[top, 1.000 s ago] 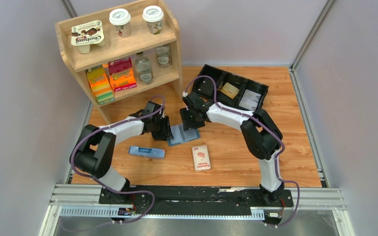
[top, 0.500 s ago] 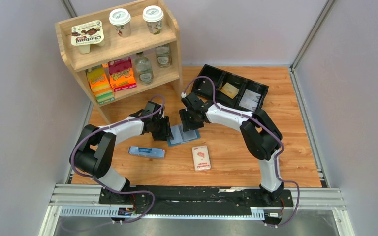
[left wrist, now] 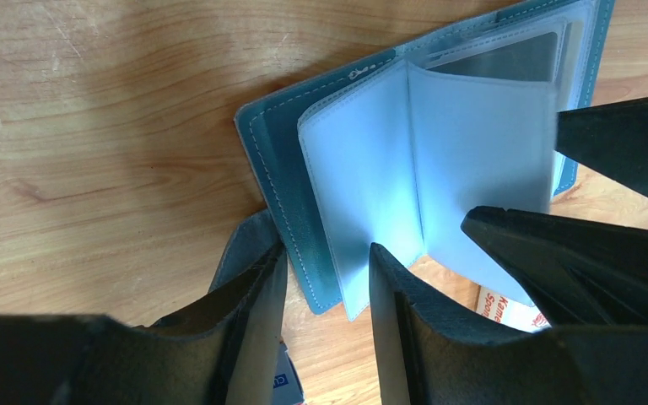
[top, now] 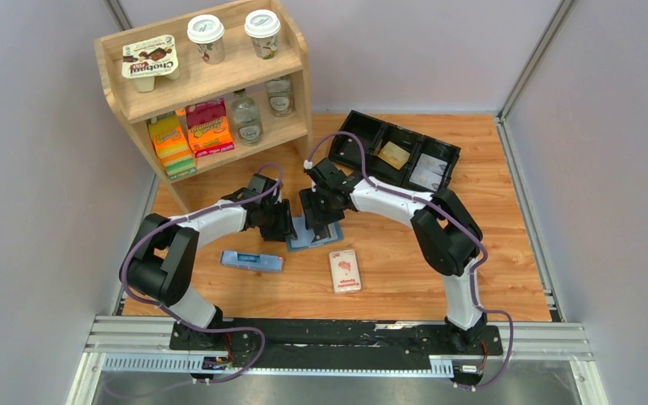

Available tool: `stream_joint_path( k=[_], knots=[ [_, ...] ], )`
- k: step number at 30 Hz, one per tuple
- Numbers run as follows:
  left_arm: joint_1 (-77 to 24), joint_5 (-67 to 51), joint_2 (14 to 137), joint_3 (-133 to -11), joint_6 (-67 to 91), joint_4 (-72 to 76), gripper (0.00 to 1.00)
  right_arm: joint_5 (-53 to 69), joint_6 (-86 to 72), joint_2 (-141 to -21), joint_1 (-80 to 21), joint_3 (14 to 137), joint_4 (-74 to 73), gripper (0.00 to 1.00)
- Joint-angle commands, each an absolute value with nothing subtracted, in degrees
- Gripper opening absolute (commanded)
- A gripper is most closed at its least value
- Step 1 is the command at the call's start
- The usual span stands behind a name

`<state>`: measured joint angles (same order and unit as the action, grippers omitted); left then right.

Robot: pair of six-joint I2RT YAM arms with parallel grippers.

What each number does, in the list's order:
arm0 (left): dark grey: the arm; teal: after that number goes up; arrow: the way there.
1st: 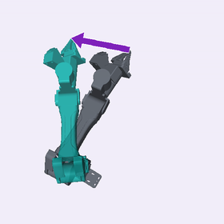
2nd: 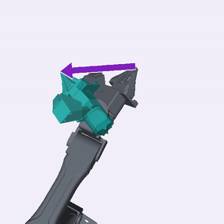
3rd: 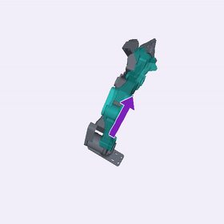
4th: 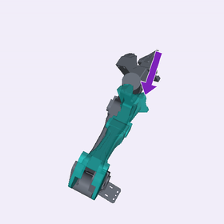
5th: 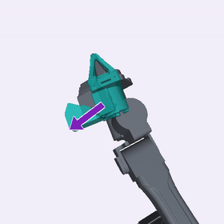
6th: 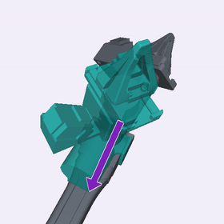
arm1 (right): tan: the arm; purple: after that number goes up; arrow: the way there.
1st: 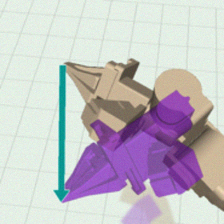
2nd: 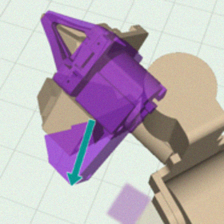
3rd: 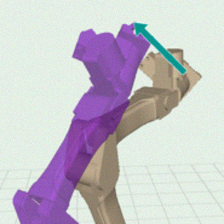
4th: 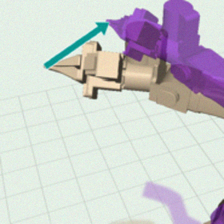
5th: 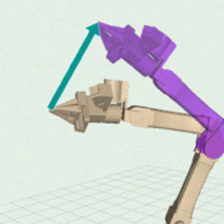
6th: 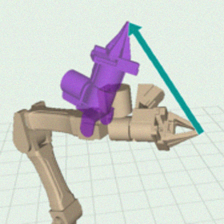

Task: Take the credit cards out of the card holder
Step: Remove the credit card from the card holder.

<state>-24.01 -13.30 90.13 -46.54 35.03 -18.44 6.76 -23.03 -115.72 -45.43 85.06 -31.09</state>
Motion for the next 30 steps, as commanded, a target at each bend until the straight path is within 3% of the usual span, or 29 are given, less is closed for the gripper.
stream_joint_path(
  k=[1,23,30],
  knots=[
    [-24.2,-14.6,90.3,-47.6,34.3,-17.6,0.48,12.1,-23.6,-113.4,-46.3,88.1,-30.3,0.59],
    [-23.7,-8.7,79.5,-42.3,36.8,-17.0,0.48,18.8,-27.8,-111.2,-44.6,83.2,-23.3,0.62],
    [-23.6,-8.8,78.1,-42.3,36.7,-17.1,0.48,24.5,-31.8,-108.7,-41.7,78.9,-16.3,0.54]
  ],
)
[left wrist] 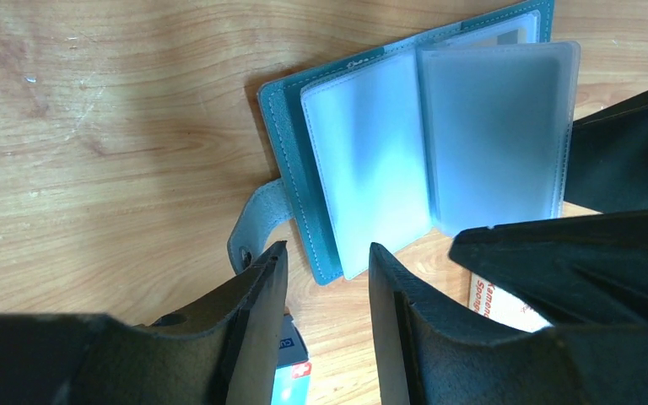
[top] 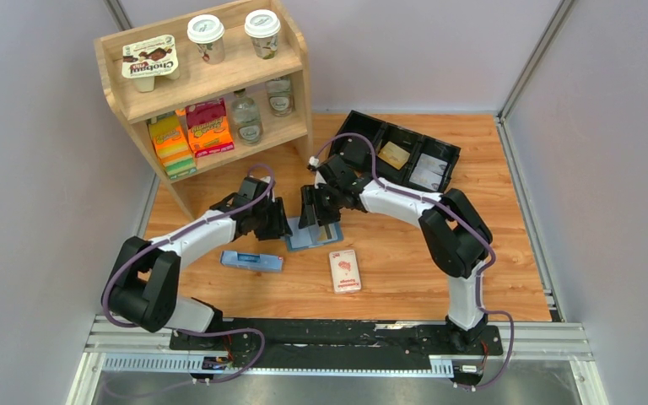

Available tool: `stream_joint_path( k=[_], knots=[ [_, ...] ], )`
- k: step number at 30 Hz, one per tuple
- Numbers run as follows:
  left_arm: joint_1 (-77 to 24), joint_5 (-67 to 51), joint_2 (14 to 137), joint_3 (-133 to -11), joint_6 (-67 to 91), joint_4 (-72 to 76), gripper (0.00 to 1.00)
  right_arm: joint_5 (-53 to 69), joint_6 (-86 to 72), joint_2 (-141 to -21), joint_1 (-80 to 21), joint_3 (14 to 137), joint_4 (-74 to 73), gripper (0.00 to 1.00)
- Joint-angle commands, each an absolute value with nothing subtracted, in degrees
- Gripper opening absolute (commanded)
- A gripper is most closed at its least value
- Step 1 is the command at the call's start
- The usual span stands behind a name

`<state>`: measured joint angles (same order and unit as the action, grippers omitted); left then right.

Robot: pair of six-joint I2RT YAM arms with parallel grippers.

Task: Take the credit cards out of the card holder
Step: Remove the credit card from the card holder.

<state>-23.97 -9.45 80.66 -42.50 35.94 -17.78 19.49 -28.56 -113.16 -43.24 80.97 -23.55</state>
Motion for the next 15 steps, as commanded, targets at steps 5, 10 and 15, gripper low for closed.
stream_joint_path(
  k=[5,10,15],
  knots=[
    [-23.6,-7.5,74.9,-41.7,37.1,-17.4,0.48,31.4,-33.4,-110.9,-41.3,78.0,-11.6,0.51],
    [-23.5,-6.1,72.1,-40.8,37.6,-17.6,0.48,34.0,-33.4,-114.3,-41.3,78.8,-11.3,0.51],
    [-23.5,-6.6,71.8,-40.9,38.0,-17.3,0.48,28.7,-30.5,-113.7,-40.8,78.1,-14.0,0.53]
  ],
)
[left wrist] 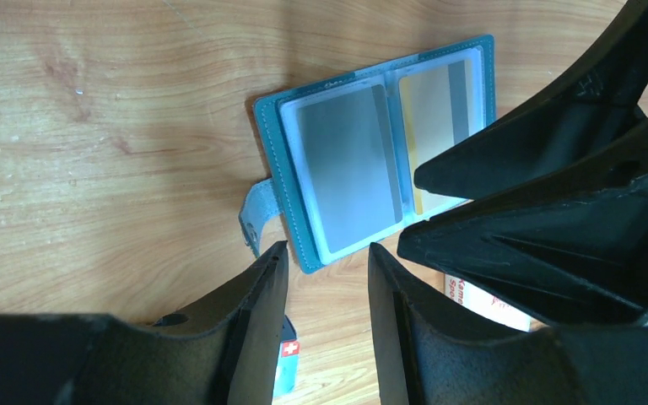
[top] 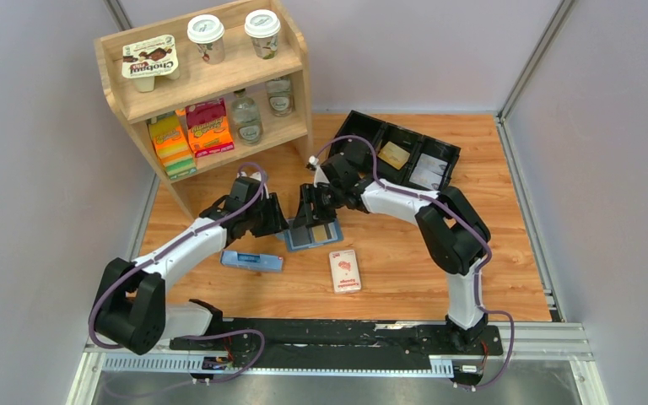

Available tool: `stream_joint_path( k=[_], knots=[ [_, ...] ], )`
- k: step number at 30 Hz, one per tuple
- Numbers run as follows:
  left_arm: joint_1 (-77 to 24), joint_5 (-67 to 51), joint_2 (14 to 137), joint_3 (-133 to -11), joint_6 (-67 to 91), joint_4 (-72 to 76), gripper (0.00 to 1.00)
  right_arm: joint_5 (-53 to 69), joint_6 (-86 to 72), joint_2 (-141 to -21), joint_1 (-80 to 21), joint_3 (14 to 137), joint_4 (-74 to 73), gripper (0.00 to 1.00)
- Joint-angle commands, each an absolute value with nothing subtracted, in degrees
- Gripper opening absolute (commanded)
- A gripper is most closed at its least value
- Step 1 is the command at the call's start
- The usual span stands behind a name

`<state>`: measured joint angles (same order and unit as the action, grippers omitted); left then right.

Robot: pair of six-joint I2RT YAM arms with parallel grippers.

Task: Take the credit cards out of the card holder
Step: Remove the credit card from the card holder.

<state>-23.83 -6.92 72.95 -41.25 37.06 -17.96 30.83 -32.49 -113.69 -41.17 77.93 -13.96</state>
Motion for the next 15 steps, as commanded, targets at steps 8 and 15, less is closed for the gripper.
stream_joint_path(
  k=[8,15],
  knots=[
    [-23.5,-11.8,76.6,-43.7,38.5,-15.6,0.48,24.0,-29.9,-114.2,-38.3,74.6,-14.7,0.43],
    [-22.9,-16.2,84.5,-46.3,40.2,-14.5,0.51,20.1,-29.4,-116.4,-37.4,72.5,-15.6,0.27]
  ],
)
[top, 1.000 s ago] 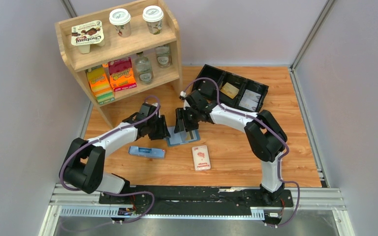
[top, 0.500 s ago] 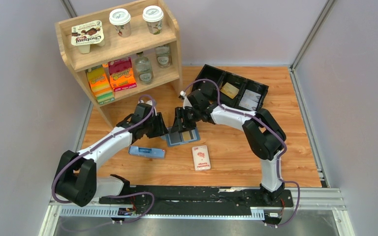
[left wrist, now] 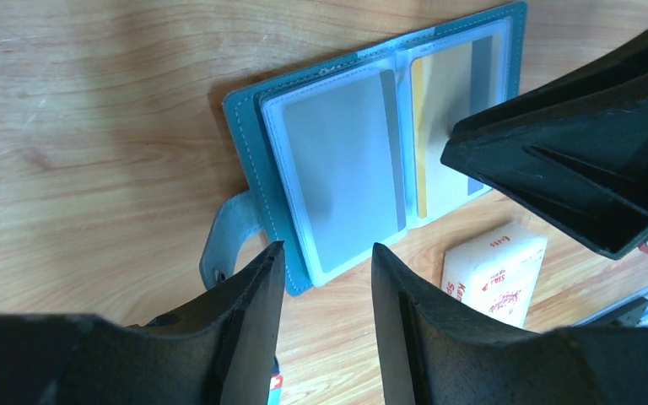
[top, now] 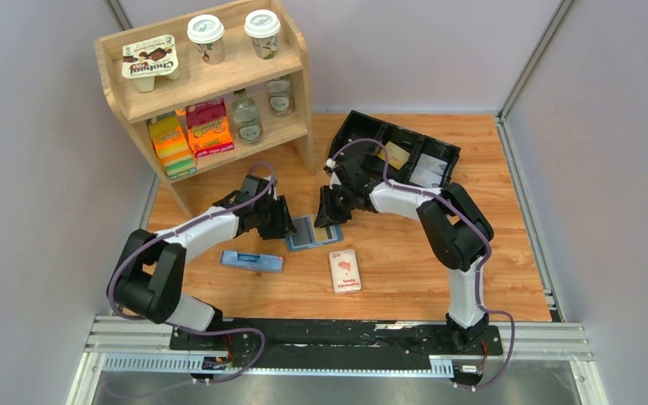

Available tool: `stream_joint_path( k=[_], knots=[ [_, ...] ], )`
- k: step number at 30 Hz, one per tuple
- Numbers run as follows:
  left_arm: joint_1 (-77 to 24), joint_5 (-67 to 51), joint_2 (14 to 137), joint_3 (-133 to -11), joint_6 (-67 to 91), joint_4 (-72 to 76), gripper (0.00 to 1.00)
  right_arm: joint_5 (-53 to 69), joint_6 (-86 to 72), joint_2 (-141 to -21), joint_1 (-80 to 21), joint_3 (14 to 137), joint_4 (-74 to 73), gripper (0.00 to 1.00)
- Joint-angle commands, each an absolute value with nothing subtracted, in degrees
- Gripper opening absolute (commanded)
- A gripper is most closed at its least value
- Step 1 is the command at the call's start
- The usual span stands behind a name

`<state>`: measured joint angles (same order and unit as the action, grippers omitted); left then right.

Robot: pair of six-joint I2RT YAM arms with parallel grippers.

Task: Take the credit cards out of the card holder
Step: Remove the credit card from the card holder.

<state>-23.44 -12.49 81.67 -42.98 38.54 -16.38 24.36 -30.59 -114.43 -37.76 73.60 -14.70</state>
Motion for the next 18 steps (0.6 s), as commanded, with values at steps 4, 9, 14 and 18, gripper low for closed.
stream_joint_path(
  k=[4,9,14,18],
  knots=[
    [-22.9,-16.7,86.6,-47.2,40.6,-14.2,0.56,18.3,-28.4,-117.2,-37.0,71.4,-16.7,0.22],
    [-22.8,-16.6,88.6,-48.2,41.0,-14.8,0.6,19.5,-28.4,-117.8,-37.0,70.7,-16.1,0.22],
    [-22.8,-17.8,89.4,-48.7,41.7,-13.9,0.61,20.0,-28.5,-117.9,-37.0,70.7,-15.6,0.22],
    [-22.8,-18.4,89.9,-49.3,41.8,-13.5,0.61,20.5,-28.6,-118.1,-36.9,70.7,-15.3,0.22]
  ],
)
